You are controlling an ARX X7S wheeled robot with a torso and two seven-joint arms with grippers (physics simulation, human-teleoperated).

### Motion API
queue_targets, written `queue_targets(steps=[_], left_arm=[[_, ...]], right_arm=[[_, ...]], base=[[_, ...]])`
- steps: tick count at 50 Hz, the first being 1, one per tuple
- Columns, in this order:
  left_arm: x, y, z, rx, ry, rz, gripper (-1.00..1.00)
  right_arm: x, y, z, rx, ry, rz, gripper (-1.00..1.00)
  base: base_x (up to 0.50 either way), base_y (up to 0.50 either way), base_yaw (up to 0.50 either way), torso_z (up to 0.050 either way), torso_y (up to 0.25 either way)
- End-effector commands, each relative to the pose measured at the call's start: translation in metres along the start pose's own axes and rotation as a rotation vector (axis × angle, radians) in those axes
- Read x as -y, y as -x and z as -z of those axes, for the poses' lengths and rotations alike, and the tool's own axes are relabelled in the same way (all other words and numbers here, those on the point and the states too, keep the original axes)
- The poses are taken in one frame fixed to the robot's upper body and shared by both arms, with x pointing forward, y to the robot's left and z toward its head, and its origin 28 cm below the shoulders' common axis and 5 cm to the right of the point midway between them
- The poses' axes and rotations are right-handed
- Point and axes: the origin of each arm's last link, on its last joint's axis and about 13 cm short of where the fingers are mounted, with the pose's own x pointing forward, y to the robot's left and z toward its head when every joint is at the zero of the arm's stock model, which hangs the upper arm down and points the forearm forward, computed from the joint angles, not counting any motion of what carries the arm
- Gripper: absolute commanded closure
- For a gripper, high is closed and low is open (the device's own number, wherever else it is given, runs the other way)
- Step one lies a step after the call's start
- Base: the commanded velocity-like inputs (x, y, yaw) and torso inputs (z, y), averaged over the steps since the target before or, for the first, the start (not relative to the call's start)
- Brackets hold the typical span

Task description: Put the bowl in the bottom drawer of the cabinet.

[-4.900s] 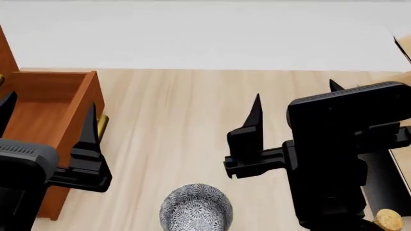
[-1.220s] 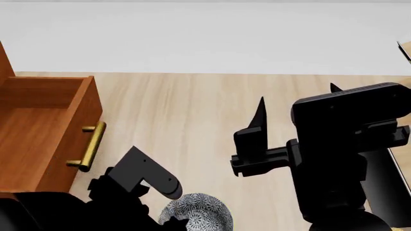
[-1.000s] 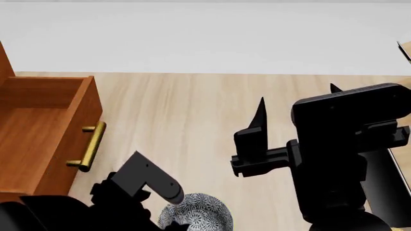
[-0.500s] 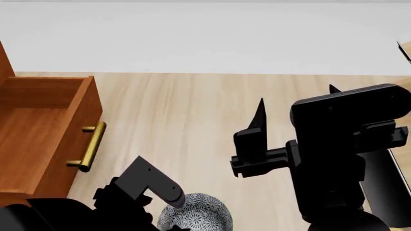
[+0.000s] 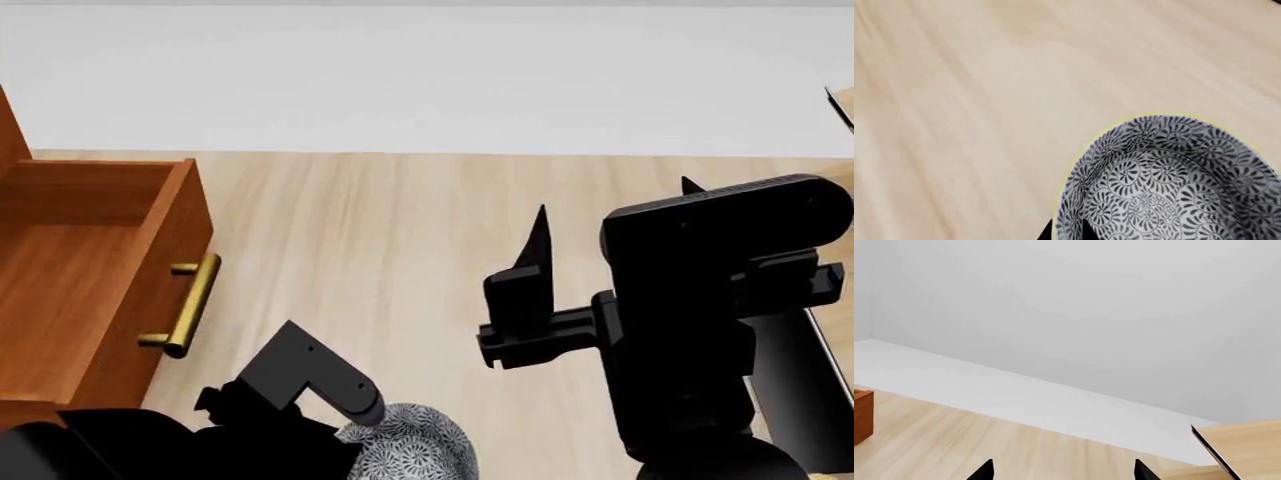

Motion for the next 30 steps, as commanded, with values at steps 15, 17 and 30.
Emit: queue_targets(steps=[15,17,30], left_arm=[[0.001,0.023,-0.007,0.071,0.011,-0.036,1.00],[0.002,0.026,-0.009,0.082,0.003,-0.043,1.00],[0.002,0.043,-0.018,0.162,0.008,-0.065,1.00]], right_arm=[[0.002,0.003,-0.001,0.006,-0.001,0.008,-1.00],[0.002,0.003,-0.001,0.006,-0.001,0.009,-1.00],[0.002,0.004,-0.001,0.009,-0.003,0.010,-1.00]], base=[[0.00,0.00,0.00,0.000,0.000],[0.00,0.00,0.00,0.000,0.000],[0.00,0.00,0.00,0.000,0.000]])
